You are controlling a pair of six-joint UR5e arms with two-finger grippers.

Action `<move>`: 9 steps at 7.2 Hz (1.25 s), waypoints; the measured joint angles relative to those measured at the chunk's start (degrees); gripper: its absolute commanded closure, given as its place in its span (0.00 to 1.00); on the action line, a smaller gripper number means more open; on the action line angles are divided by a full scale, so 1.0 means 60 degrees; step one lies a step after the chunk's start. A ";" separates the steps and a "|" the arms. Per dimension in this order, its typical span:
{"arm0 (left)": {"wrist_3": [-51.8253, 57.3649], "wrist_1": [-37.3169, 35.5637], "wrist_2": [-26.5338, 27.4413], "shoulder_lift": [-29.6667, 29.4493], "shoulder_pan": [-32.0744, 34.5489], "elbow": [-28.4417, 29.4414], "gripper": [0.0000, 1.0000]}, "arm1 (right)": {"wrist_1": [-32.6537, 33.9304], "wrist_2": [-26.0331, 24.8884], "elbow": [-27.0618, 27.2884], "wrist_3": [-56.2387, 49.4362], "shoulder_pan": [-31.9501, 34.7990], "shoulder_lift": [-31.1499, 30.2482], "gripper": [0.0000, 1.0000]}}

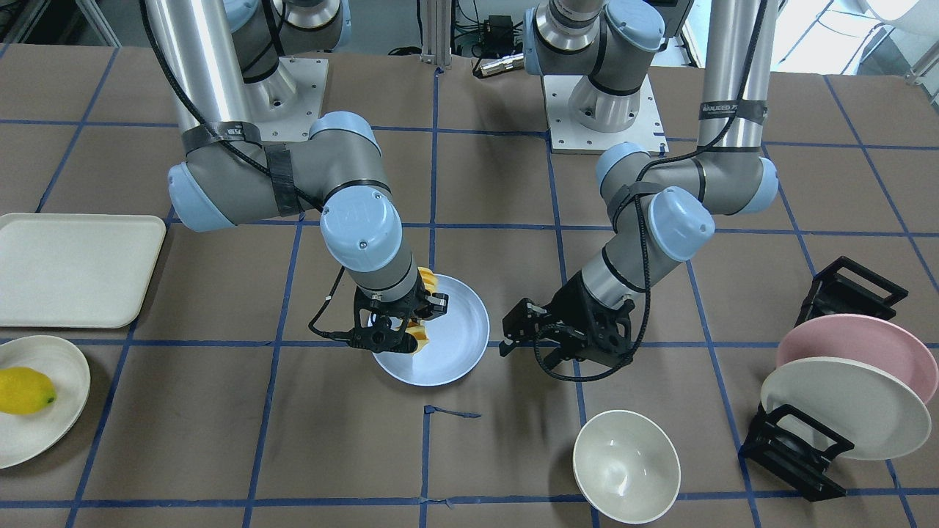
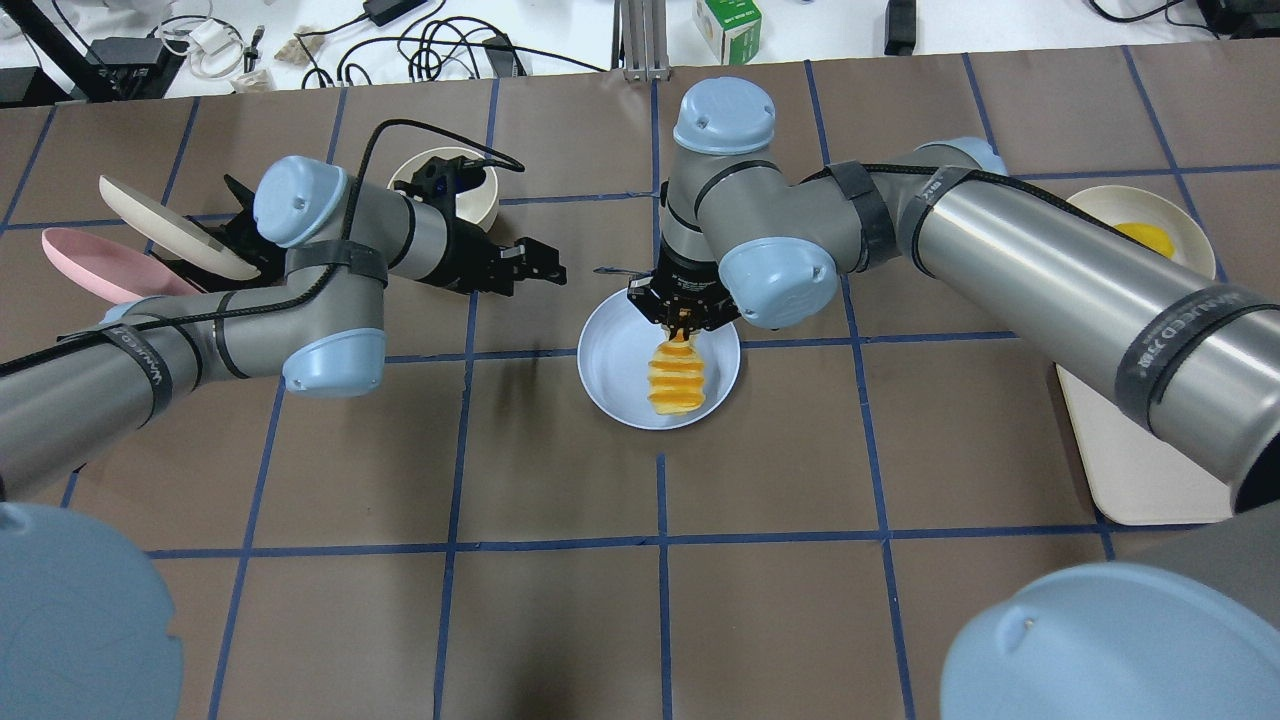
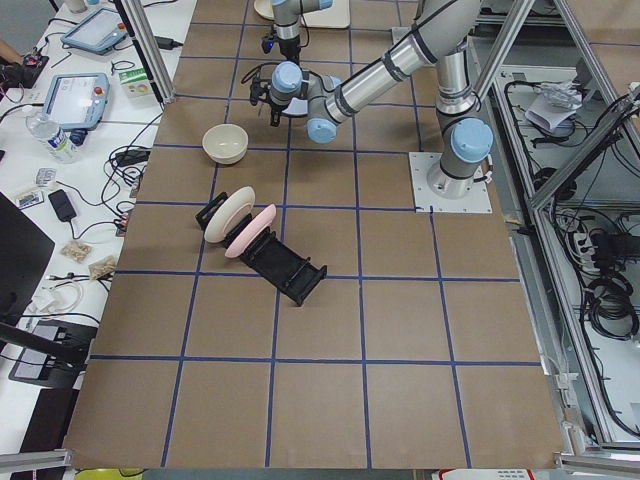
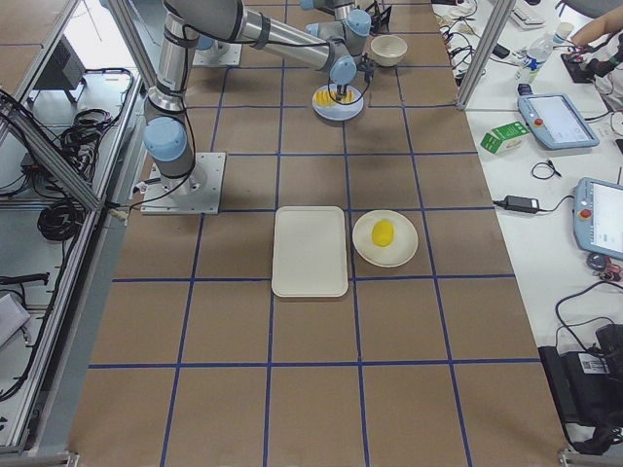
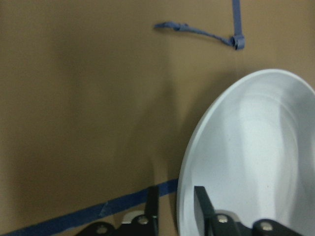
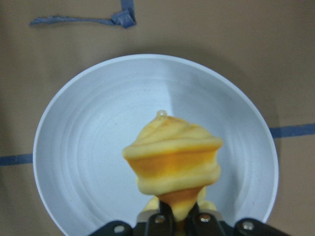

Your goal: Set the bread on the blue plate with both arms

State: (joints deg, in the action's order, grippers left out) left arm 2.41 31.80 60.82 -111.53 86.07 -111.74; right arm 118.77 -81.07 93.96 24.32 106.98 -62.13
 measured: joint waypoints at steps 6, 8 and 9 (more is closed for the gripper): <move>0.0022 0.6118 0.2023 0.2457 -0.0419 0.1741 0.00 | 0.0281 -0.0081 -0.0021 0.0087 0.0260 -0.0023 0.00; 0.0013 0.8068 0.2639 0.3064 -0.0204 0.2636 0.00 | -0.0394 -0.0443 0.0011 -0.0025 0.0035 -0.0828 0.00; 0.0006 0.8455 0.2887 0.3289 0.0065 0.2858 0.00 | -0.1267 -0.0640 0.0022 -0.0059 -0.0248 -0.1498 0.00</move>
State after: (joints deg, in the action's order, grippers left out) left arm 2.45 82.53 78.14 -91.80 86.46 -94.59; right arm 111.17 -84.91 94.09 23.97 105.50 -71.12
